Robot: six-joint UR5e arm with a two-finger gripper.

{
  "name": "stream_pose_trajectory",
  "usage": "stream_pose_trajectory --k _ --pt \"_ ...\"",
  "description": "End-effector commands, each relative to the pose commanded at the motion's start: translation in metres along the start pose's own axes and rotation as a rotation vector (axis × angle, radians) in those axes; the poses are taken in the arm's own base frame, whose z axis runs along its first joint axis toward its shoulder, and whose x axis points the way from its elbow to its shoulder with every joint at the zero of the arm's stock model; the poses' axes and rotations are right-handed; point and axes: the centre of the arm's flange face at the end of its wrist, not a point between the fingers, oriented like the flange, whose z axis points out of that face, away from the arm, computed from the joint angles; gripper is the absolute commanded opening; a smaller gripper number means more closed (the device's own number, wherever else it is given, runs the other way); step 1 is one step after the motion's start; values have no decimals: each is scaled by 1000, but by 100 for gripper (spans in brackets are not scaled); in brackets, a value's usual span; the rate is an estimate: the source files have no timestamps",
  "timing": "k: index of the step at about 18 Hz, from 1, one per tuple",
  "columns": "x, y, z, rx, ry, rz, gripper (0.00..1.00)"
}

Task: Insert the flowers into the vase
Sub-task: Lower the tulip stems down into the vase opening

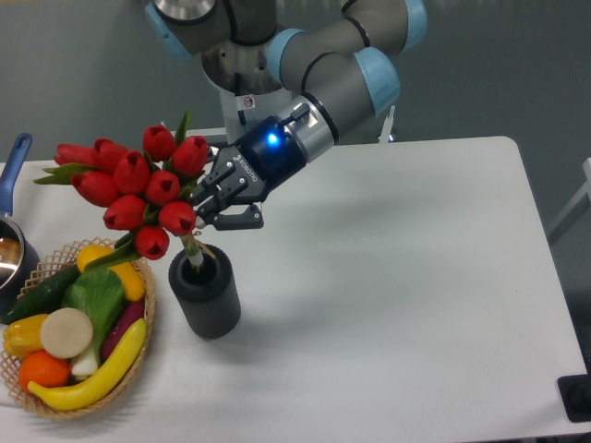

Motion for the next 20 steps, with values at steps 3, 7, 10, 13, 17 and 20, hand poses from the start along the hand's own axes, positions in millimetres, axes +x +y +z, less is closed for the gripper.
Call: stream_pose_trajectory --k 3,7,10,13,17,20 --pt "1 5 1 -12 -4 6 0" --pt "-1 14 2 -19 -3 10 1" --pt "-1 21 3 -21 -1 13 1" --pt "-2 29 5 -23 2 19 1" --pt "-6 36 6 -24 4 17 1" --pt "-8 39 7 -24 5 11 2"
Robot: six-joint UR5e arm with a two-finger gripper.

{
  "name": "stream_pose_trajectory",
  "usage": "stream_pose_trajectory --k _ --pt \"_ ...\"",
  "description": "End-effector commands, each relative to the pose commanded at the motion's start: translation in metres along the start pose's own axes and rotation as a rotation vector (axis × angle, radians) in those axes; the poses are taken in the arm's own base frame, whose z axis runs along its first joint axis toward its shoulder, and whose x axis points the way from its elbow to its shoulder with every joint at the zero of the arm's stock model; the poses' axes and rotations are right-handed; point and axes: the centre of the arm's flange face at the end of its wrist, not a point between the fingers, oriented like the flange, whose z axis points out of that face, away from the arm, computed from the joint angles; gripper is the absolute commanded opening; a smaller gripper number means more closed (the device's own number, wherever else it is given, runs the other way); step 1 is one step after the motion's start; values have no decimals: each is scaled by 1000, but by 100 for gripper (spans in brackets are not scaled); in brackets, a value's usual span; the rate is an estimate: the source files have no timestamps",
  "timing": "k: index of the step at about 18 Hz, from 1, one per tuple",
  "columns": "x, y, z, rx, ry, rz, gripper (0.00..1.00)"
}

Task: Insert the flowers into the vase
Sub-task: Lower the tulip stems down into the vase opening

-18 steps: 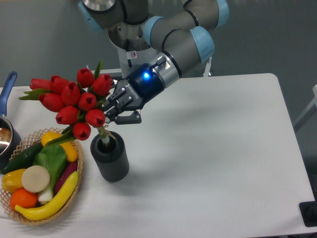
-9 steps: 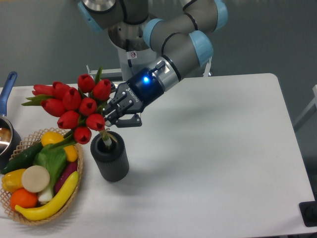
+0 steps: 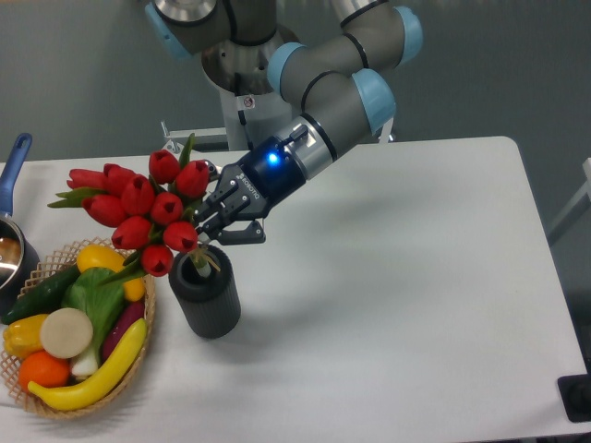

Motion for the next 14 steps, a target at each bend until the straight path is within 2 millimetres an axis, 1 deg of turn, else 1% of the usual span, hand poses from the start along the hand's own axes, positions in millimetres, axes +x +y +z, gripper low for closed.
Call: stream_pose_trajectory --k 3,5,7,9,14 --pt "1 11 2 -3 4 -9 2" --pt "1 23 3 -40 -6 4 2" --pt "3 32 11 -66 1 6 2" --pt "4 33 12 -70 4 13 2" --pt "-2 49 15 -81 9 12 3"
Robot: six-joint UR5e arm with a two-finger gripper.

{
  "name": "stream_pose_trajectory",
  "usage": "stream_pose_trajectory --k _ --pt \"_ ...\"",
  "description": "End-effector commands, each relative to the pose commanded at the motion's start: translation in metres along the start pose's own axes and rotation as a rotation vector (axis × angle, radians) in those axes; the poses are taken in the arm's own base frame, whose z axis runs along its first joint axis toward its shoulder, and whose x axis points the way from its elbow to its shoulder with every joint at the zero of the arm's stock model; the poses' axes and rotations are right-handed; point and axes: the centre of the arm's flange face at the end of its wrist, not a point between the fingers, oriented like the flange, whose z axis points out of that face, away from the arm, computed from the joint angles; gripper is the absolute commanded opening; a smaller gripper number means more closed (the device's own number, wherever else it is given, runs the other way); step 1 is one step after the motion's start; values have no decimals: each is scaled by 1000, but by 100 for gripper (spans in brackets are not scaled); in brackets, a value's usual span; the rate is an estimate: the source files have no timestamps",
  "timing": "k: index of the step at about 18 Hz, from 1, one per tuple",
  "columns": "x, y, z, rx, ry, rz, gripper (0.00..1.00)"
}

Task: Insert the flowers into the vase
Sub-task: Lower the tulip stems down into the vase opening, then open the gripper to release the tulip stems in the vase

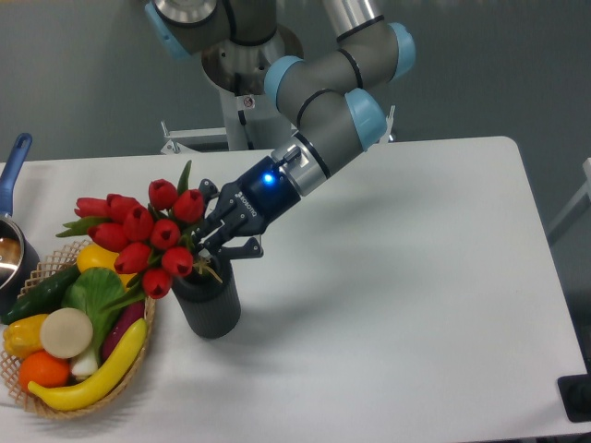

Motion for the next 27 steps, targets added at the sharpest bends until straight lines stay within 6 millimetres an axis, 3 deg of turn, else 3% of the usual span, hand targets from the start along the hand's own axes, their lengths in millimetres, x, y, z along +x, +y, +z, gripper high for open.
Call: stream_pose_trajectory --k 7,27 --pt "13 26 6 -4 17 24 4" --pt "12 39 8 -5 22 41 24"
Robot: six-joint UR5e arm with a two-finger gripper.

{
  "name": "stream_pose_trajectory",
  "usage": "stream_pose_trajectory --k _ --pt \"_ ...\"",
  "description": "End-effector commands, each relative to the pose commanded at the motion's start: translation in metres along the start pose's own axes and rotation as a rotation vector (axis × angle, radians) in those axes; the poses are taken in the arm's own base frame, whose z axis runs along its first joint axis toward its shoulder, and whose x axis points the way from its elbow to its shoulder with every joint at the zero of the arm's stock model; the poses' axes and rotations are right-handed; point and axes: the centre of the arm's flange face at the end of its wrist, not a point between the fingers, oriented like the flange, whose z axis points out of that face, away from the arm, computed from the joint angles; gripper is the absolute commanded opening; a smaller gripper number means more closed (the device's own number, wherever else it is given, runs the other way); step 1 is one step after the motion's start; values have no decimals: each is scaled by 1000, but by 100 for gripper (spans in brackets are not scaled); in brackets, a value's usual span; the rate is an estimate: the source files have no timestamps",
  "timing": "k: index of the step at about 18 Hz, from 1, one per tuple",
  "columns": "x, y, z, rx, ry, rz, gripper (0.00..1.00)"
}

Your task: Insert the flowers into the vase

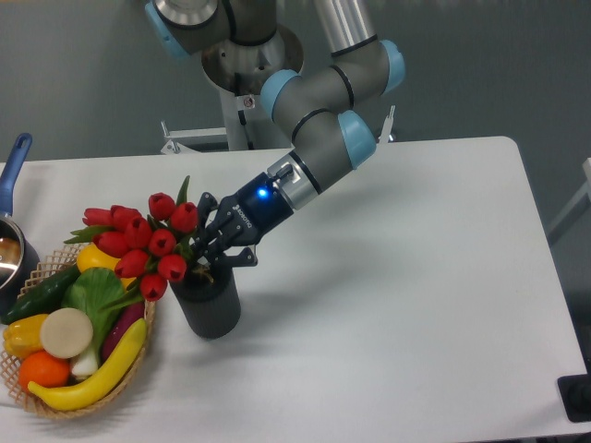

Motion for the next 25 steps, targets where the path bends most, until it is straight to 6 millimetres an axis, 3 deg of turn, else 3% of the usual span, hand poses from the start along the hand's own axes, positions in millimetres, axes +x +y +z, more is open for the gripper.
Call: stream_pose_trajectory --k 8,17,20,25 --pt "1 2 -3 0 -5 -11 62" --pt "5 4 -22 4 -43 -22 83" --pt "6 3 -35 6 -70 -27 99" --pt "11 -4 -74 13 -151 -15 100"
